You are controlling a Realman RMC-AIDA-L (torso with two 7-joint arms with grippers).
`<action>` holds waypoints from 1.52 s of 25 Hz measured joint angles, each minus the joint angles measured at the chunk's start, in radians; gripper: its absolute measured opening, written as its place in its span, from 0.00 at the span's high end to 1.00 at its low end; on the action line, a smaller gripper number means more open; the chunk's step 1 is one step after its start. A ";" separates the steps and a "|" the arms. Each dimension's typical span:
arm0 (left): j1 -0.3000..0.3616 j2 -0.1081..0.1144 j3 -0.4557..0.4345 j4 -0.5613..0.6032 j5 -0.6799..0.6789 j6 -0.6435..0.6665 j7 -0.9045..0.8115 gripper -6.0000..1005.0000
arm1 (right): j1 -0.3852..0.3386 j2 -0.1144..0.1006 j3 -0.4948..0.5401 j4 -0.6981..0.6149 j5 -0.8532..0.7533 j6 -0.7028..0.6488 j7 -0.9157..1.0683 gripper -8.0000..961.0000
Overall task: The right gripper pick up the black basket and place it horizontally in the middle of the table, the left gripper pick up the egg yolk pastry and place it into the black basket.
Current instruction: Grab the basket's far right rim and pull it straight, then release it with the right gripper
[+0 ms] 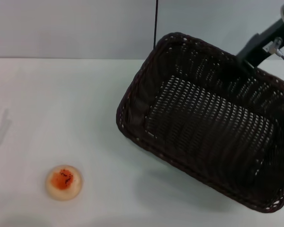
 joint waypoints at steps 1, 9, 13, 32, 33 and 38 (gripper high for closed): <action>0.002 -0.001 0.000 0.000 0.000 0.002 0.000 0.20 | 0.008 0.002 0.000 0.004 0.000 0.000 -0.030 0.82; 0.023 -0.004 0.000 -0.021 0.000 0.002 0.000 0.20 | 0.023 0.044 -0.183 0.013 0.010 0.127 -0.197 0.79; 0.035 -0.004 0.000 -0.029 0.000 0.002 0.000 0.21 | 0.013 0.046 -0.308 0.037 0.041 0.232 -0.215 0.78; 0.048 -0.002 0.000 -0.039 0.000 0.005 0.000 0.21 | -0.003 0.050 -0.362 0.156 0.225 0.351 -0.385 0.73; 0.047 -0.002 0.000 -0.039 0.000 0.005 0.000 0.21 | -0.005 0.051 -0.361 0.156 0.228 0.353 -0.385 0.73; 0.046 -0.001 0.000 -0.039 0.000 0.005 0.000 0.21 | -0.021 0.051 -0.358 0.149 0.265 0.360 -0.420 0.71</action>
